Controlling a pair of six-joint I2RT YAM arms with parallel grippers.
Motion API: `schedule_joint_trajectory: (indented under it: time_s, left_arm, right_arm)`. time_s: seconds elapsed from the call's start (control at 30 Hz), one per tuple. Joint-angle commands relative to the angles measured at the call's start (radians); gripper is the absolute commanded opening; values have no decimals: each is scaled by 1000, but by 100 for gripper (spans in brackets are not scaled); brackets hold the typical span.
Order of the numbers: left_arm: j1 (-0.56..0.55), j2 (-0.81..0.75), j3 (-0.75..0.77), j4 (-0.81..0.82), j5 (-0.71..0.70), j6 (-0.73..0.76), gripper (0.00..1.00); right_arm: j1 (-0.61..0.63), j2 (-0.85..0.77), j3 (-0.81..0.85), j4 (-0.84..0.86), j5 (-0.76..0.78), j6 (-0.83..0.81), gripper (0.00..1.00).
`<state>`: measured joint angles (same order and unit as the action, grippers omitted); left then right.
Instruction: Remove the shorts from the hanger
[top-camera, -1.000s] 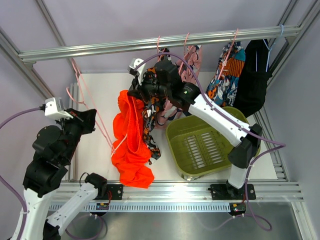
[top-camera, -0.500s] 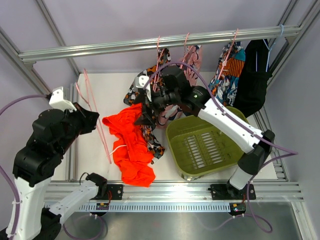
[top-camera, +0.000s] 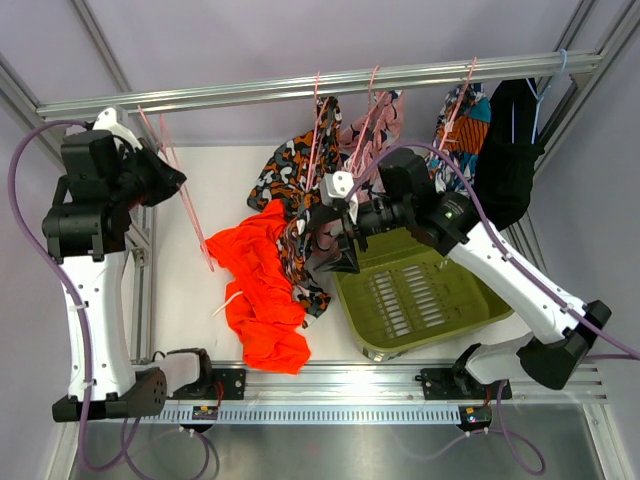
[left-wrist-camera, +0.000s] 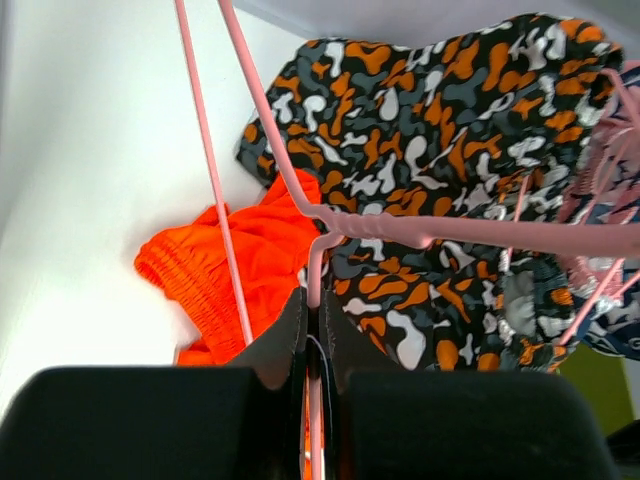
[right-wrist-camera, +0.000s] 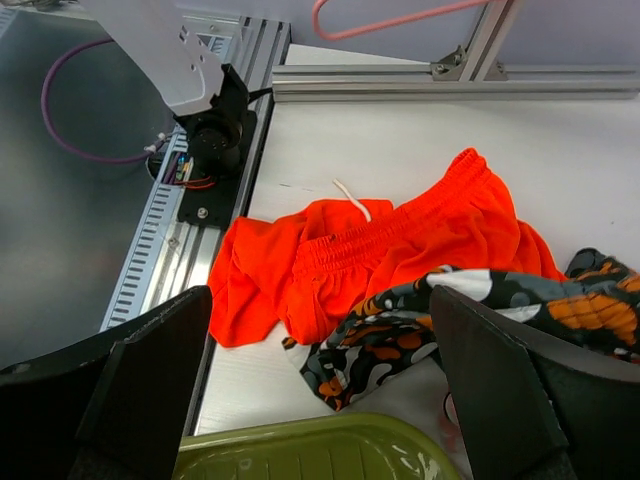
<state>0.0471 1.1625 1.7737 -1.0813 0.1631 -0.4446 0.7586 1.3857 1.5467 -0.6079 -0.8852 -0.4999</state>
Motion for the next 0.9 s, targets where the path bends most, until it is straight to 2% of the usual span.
schedule_joint_trajectory:
  time_s: [0.0,0.37,0.5,0.87]
  left_arm:
    - [45,8,84,38,194,37,0]
    - [177,63,150,101,288,6,0]
    - [256,71,126,132,279,-37,0]
    - [361,153,84,221,308,-85,0]
  right_arm:
    - [-27,-68,-71,37,-38,7,99]
    - [-58,-154,-200,99,-64,57,100]
    - [-62,-174,-226,126,-75,78,100]
    - [-85,-238,-312,188,-97,126,100]
